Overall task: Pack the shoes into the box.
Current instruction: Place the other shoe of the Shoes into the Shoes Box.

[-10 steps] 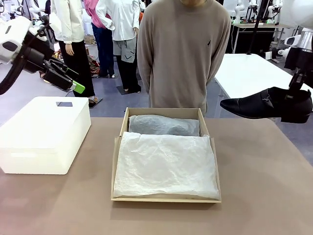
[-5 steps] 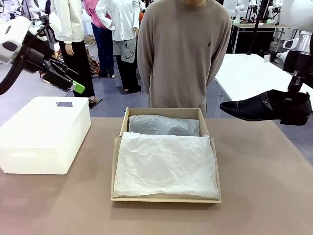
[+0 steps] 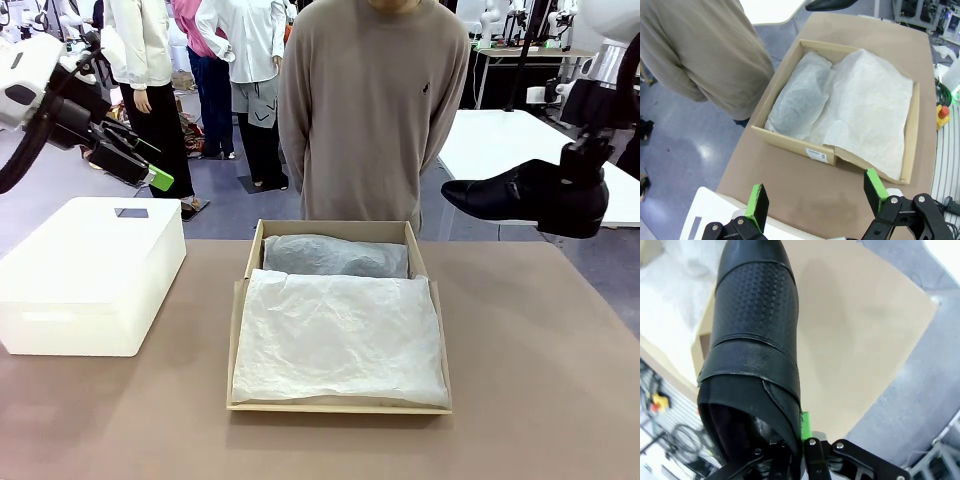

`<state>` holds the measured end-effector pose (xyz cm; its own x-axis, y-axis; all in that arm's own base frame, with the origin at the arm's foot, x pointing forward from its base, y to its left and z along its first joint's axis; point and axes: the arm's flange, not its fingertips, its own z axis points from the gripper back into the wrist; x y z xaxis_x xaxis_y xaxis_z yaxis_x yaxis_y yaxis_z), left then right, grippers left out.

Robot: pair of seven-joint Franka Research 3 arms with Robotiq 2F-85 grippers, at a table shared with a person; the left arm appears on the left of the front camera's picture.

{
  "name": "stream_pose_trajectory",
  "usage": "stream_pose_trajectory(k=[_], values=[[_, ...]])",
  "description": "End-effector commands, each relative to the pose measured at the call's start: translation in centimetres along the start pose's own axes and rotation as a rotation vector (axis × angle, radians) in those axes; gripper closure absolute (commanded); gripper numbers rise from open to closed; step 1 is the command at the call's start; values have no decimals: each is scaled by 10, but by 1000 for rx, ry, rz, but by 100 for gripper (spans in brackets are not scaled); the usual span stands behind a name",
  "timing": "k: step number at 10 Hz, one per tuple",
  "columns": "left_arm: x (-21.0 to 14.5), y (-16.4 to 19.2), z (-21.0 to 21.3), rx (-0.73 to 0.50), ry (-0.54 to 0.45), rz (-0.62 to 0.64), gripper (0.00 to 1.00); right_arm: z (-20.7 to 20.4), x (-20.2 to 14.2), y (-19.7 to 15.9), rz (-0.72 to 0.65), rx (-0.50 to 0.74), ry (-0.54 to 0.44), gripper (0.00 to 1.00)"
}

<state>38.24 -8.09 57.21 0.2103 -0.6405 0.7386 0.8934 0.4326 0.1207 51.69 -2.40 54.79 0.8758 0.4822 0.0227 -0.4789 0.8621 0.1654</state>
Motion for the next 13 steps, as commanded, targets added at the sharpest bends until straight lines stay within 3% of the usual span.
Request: stream_pose_trajectory(k=[1,3,5,8,9,13], values=[[-1,0,0,-11,-16,-3,0,-9,4,26,-204,-27,-4,100],[-1,0,0,-11,-16,-3,0,-15,15,46,-377,-39,-36,100],[-1,0,0,-11,-16,-3,0,-20,29,75,-461,-90,-90,100],[-1,0,0,-11,-16,-3,0,-26,35,96,-437,-64,-115,100],[-1,0,0,-11,-16,-3,0,-25,41,87,-443,-49,-72,100],[-1,0,0,-11,-16,-3,0,-25,41,87,-443,-49,-72,100]])
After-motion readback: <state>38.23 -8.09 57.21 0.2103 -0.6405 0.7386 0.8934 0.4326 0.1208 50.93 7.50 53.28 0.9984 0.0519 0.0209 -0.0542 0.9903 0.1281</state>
